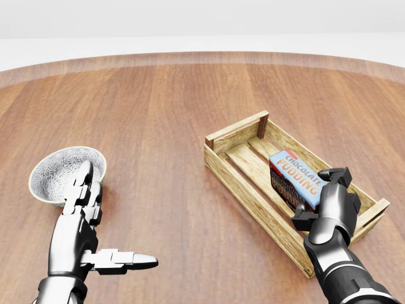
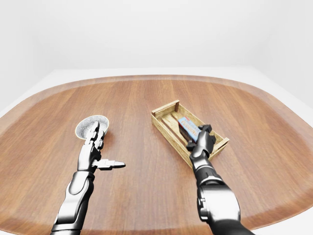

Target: Pick up the chocolate pudding and put it in the tray.

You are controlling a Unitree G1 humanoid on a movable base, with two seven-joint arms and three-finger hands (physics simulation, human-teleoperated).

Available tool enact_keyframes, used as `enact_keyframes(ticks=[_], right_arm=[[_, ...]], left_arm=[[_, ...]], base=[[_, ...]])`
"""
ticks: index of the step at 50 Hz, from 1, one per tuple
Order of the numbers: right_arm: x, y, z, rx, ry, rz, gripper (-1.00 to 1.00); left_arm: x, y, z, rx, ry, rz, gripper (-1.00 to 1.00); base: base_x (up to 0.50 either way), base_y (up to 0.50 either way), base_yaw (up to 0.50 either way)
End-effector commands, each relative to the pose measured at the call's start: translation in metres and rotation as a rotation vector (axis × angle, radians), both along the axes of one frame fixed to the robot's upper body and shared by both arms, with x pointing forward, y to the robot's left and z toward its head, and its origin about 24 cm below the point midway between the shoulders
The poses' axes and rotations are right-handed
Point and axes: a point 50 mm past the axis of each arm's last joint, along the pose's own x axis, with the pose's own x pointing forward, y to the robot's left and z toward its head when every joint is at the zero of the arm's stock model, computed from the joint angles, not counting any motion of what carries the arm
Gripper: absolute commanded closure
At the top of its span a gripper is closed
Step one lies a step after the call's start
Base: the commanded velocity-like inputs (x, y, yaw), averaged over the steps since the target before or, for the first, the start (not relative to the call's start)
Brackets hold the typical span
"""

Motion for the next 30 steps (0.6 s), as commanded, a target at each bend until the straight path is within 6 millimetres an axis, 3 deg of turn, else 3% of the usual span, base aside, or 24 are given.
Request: enact_keyframes(ticks=[1,9,13,15,30], right_arm=[[-0.004,0.001,-0.006,0.004,0.020,0.001,1.00],[-0.001,0.002,-0.002,0.008,0.006,0.000,1.00],[-0.008,0.003,-0.012,-0.002,0.043,0.010,1.00],[-0.002,0.002,-0.003,0.007,0.010,0.002,1.00],[-0.003,0.002,-0.005,0.003,0.020,0.005,1.00]], left_arm=[[0.001,-0.001,-0.002,-0.016,0.010,-0.015,-1.00],[0.001,-0.001,0.000,-0.016,0.010,-0.014,-1.00],[0.001,-0.001,0.000,-0.016,0.011,-0.015,-1.00],[0.001,-0.001,0.000,-0.016,0.010,-0.015,-1.00],[0.001,-0.001,-0.002,-0.018,0.011,-0.012,-1.00]], base=[[0.00,0.00,0.00],[0.00,0.00,0.00],[0.00,0.00,0.00],[0.00,0.00,0.00],[0.00,0.00,0.00]])
